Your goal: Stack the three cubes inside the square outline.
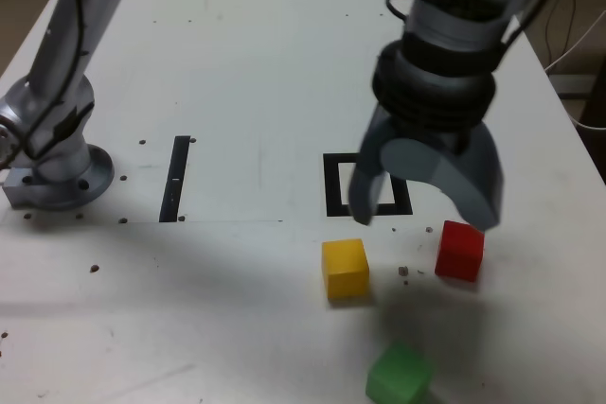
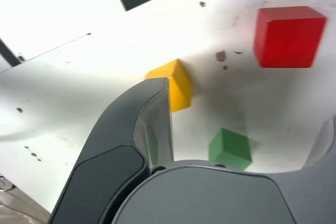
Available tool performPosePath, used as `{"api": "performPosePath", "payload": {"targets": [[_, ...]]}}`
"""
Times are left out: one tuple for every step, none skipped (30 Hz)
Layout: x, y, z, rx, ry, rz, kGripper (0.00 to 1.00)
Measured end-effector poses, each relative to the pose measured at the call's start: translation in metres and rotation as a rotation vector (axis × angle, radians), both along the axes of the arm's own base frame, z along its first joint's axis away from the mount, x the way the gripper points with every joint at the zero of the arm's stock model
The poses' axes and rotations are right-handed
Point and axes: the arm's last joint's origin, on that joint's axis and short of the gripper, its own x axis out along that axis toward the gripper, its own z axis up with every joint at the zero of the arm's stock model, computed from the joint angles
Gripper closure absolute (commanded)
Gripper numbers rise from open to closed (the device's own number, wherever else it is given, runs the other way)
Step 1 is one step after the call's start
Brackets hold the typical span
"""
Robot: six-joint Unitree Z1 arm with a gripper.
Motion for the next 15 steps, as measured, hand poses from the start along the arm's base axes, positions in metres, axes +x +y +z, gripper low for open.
{"api": "performPosePath", "payload": {"targets": [[0.003, -0.001, -0.001, -0.003, -0.004, -0.001, 0.01], [0.005, -0.002, -0.002, -0.006, -0.005, -0.002, 0.01], [0.007, -0.003, -0.003, -0.009, -0.004, -0.002, 0.01], [0.009, -0.004, -0.005, -0.012, -0.003, -0.002, 0.01], [0.011, -0.005, -0.006, -0.014, -0.002, -0.002, 0.01], [0.013, -0.006, -0.008, -0.017, -0.003, -0.002, 0.01], [0.016, -0.006, -0.010, -0.020, -0.003, -0.002, 0.01], [0.019, -0.006, -0.012, -0.022, -0.002, -0.001, 0.01], [0.022, -0.006, -0.015, -0.021, 0.000, 0.000, 0.01], [0.023, -0.004, -0.017, -0.020, 0.006, 0.002, 0.01], [0.025, -0.003, -0.019, -0.019, 0.009, 0.006, 0.01], [0.026, -0.002, -0.020, -0.018, 0.011, 0.007, 0.01], [0.027, -0.001, -0.020, -0.019, 0.010, 0.007, 0.01], [0.028, 0.000, -0.021, -0.019, 0.011, 0.007, 0.01], [0.030, 0.001, -0.023, -0.019, 0.013, 0.007, 0.01]]}}
